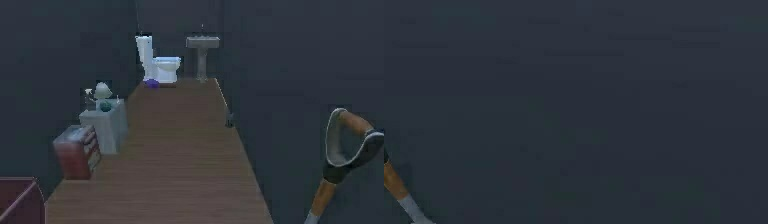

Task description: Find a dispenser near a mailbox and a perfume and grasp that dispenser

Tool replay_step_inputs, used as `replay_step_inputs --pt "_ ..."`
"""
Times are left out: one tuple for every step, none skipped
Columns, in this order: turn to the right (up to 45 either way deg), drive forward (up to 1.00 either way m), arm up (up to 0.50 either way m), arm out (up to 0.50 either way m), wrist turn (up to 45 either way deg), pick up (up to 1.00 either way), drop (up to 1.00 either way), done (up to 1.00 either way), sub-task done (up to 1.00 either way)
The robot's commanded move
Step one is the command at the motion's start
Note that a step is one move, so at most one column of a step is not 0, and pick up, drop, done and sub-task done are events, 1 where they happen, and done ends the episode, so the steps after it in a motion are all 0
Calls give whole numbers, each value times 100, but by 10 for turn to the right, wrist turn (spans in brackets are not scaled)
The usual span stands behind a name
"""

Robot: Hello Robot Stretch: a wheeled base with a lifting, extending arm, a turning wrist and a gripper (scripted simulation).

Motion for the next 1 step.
replay_step_inputs --pt "-210 0 0 0 0 0 0 0 0"
